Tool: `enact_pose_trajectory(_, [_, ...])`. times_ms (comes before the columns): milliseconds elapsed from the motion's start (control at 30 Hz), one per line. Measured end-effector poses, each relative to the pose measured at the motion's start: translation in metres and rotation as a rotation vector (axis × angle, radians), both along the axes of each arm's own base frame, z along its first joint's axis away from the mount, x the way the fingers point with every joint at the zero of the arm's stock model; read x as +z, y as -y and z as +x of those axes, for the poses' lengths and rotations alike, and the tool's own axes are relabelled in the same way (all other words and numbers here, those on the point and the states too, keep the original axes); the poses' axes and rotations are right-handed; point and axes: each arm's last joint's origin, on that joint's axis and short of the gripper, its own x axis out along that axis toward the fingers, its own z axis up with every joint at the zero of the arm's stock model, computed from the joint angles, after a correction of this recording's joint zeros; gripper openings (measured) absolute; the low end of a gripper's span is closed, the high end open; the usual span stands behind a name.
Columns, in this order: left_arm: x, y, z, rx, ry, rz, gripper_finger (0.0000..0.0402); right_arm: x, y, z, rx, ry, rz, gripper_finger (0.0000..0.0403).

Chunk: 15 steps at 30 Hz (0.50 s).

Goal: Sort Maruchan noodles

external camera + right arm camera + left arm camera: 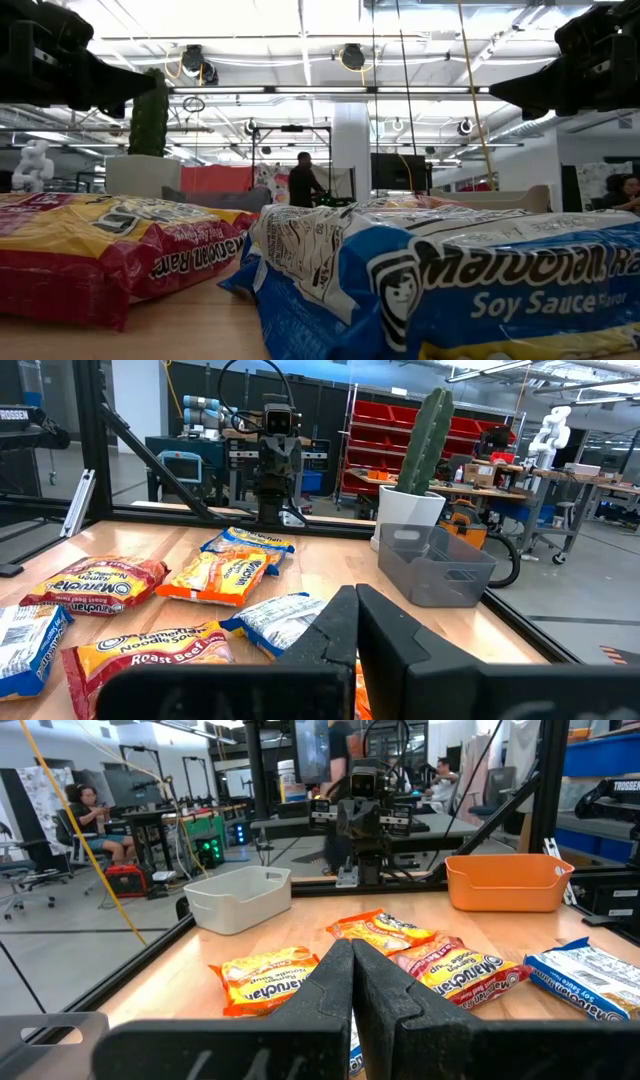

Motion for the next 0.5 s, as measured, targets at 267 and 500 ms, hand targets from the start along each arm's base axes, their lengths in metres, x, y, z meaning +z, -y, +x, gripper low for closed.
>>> enact_pose_trajectory(267, [0.0000,0.0000,0.0000,0.000,0.000,0.000,0.0004,0.0000,0.0000,0.0000,0.000,0.000,0.000,0.0000])
enact_pose_trajectory(500, [0.0001,0.0000,0.0000,0.000,0.000,0.006,0.0004,0.0000,0.0000,0.0000,0.000,0.000,0.000,0.0000])
